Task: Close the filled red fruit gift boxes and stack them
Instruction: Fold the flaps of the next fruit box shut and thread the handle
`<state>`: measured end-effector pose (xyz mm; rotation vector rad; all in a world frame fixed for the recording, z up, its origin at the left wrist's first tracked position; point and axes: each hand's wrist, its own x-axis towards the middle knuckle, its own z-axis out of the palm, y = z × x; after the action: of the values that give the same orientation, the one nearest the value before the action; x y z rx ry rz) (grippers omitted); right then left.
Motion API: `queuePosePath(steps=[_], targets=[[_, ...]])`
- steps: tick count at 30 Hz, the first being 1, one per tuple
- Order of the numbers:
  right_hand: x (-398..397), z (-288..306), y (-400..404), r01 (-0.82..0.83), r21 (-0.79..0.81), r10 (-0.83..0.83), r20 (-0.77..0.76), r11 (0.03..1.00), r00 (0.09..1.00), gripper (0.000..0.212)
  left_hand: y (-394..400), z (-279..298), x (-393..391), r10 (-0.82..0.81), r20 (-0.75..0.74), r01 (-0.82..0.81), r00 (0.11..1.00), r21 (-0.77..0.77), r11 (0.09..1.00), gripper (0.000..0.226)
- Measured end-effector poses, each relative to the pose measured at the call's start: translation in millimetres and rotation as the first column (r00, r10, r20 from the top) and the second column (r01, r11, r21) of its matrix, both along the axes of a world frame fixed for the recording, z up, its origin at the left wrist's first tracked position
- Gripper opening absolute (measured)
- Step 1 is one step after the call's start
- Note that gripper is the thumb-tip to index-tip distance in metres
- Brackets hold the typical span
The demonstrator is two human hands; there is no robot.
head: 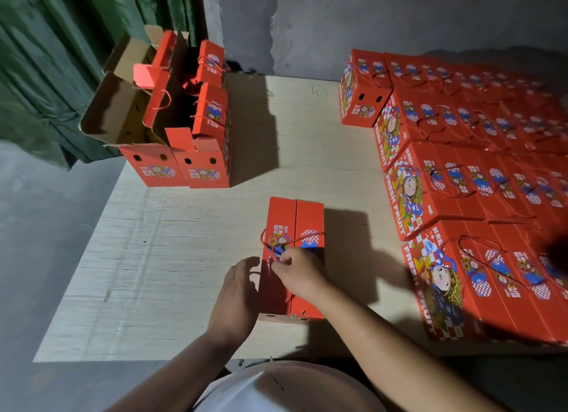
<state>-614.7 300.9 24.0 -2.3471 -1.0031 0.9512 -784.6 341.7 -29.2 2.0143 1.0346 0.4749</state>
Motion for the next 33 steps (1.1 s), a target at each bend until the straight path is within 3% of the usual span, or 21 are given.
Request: queuePosePath(steps=[2, 5, 7, 9, 10, 12, 14, 16, 21, 27, 33], targets=[[4.7, 8.2, 6.0, 0.07, 0.066, -0.058, -0.172, 0.995, 0.983, 0.024, 2.7, 1.0, -0.4, 0.019, 0.021, -0.019, 1.0, 0.009, 1.0, 0.056], [8.4, 26.1, 12.9, 0.312, 0.184, -0.189, -0.489, 0.932, 0.852, 0.012, 7.0, 14.2, 4.1, 0.073, 0.075, -0.078, 0.995, 0.066, 0.995, 0.037], [9.9, 39.2, 15.2, 0.426, 0.252, -0.226, -0.563, 0.869, 0.795, 0.006, 10.8, 32.4, 9.9, 0.08, 0.129, -0.09, 0.988, 0.07, 0.994, 0.024], [11.2, 48.1, 17.4, 0.484, 0.282, -0.252, -0.584, 0.828, 0.772, 0.009, 12.7, 54.6, 19.3, 0.041, 0.196, -0.031, 0.98, -0.055, 0.998, 0.025], [11.7, 51.1, 17.6, 0.496, 0.282, -0.261, -0.588, 0.821, 0.766, 0.011, 14.0, 66.0, 25.9, 0.03, 0.236, 0.015, 0.971, -0.188, 0.982, 0.032], [11.9, 56.1, 15.4, 0.49, 0.262, -0.276, -0.57, 0.832, 0.774, 0.013, 16.9, 83.0, 40.8, 0.041, 0.294, 0.113, 0.955, -0.488, 0.865, 0.05], [11.2, 59.4, 9.3, 0.466, 0.252, -0.269, -0.553, 0.848, 0.788, 0.017, 18.9, 91.9, 53.8, -0.006, 0.278, 0.181, 0.961, -0.608, 0.773, 0.062], [9.7, 62.3, 3.2, 0.451, 0.262, -0.254, -0.547, 0.853, 0.798, 0.024, 17.8, 95.9, 61.9, -0.026, 0.264, 0.194, 0.964, -0.632, 0.75, 0.063], [12.6, 72.5, -3.0, 0.5, 0.248, -0.244, -0.644, 0.83, 0.725, 0.026, 18.0, 102.3, 71.4, 0.05, 0.279, 0.137, 0.959, -0.61, 0.781, 0.031], [24.7, 95.4, 3.5, 0.532, 0.232, -0.26, -0.673, 0.814, 0.692, 0.027, 26.5, 128.3, 81.3, 0.044, 0.312, 0.148, 0.949, -0.565, 0.812, 0.028], [36.3, 117.0, 10.6, 0.544, 0.358, -0.188, -0.68, 0.759, 0.709, 0.03, 36.4, 150.0, 88.4, 0.006, 0.384, 0.187, 0.923, -0.462, 0.867, 0.032]])
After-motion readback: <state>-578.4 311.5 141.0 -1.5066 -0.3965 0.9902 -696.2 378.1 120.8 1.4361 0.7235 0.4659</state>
